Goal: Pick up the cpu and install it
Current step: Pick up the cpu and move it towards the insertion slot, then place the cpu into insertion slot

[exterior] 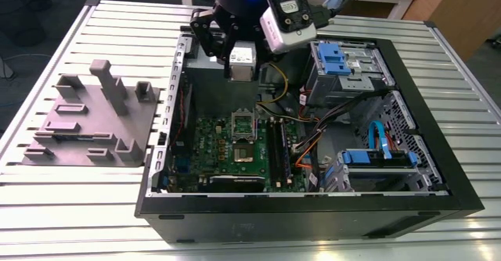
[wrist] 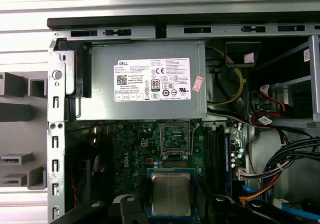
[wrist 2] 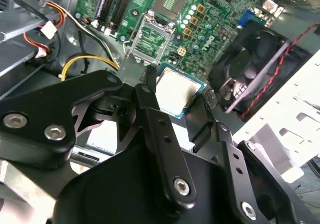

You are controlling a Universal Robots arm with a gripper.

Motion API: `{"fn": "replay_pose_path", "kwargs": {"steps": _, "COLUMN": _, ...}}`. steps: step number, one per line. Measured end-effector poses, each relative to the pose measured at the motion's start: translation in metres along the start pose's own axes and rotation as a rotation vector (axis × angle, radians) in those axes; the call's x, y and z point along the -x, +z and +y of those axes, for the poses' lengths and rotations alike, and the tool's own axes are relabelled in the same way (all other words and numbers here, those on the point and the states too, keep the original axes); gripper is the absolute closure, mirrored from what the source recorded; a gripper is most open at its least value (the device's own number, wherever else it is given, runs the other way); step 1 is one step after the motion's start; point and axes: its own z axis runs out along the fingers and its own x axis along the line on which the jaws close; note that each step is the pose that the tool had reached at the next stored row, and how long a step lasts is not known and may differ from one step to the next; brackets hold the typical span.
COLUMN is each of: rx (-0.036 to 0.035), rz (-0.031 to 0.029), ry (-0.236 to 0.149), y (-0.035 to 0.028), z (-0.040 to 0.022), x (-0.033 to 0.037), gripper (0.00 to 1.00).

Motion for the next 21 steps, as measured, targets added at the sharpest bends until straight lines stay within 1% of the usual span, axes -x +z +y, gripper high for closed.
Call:
{"fn": "replay_pose_path", "kwargs": {"steps": 3, "rx": 0.0001, "rz": 0.0000, "ry": 0.000, "y": 0.0000, "z": 0.0002, "x": 0.0040, "gripper": 0.53}}
{"fn": "replay_pose_path", "kwargs": {"steps": 6, "rx": 0.0000, "rz": 0.0000, "ry": 0.000, "y": -0.0001, "z": 0.0003, "x": 0.0054, "gripper": 0.53}}
{"fn": "replay_pose_path", "kwargs": {"steps": 21, "rx": -0.0009, "rz": -0.0001, "ry": 0.000, "y": 0.0004, "z": 0.0003, "x": 0.0054, "gripper": 0.53}}
